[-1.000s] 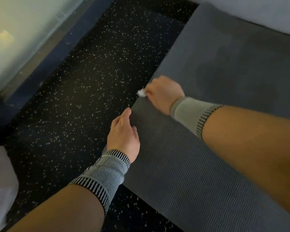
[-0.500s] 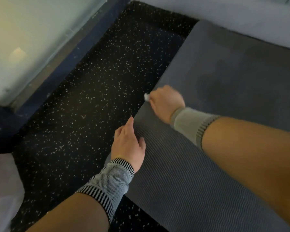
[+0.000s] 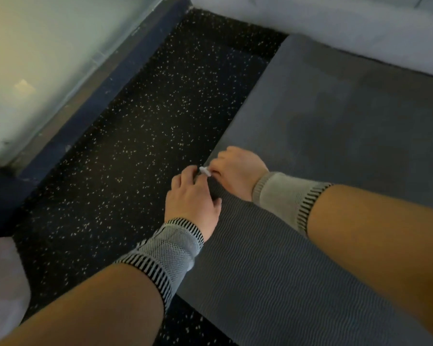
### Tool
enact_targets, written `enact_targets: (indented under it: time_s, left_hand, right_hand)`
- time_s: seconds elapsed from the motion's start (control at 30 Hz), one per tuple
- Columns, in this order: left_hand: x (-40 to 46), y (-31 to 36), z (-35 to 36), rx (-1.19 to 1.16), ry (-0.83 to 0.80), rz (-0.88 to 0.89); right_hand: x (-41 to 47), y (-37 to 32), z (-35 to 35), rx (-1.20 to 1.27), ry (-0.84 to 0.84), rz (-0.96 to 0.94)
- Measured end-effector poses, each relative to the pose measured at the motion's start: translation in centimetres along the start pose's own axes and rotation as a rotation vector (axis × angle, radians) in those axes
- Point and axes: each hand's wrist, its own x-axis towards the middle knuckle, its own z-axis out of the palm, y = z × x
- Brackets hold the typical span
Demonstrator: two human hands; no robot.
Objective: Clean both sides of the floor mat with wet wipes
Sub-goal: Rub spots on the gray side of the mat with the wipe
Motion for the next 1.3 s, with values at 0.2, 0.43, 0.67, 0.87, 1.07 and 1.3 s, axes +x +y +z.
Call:
enact_targets:
  time_s: [0.2, 0.43, 0.67, 0.87, 1.07, 1.3]
  left_hand:
    - [2.6, 2.1, -0.5, -0.009, -0.138, 0.114]
    - [3.2, 3.3, 0.0, 0.066, -0.191, 0.085]
    - [3.3, 4.7, -0.4, 0.101, -0.274, 0.072]
    - [3.5, 5.1, -0.3, 0.116, -0.328, 0.003]
    - [3.6, 5.2, 0.3, 0.079, -0.322, 0.007]
    - [3.3, 5.0, 0.5, 0.016, -0.335, 0.01]
  right_hand:
    - [3.7, 6.3, -2.3, -0.035, 0.106, 0.447]
    - [1.9, 5.4, -1.7, -0.032, 0.057, 0.15]
    - [1.9, 4.3, -0.9, 0.028, 0.126, 0.225]
    - [3.4, 9.0, -2.9, -0.022, 0.133, 0.415]
    - [-0.8, 5.2, -1.4, 0.011, 0.024, 0.086]
    - [0.4, 7.9, -2.2, -0.024, 0.155, 0.411]
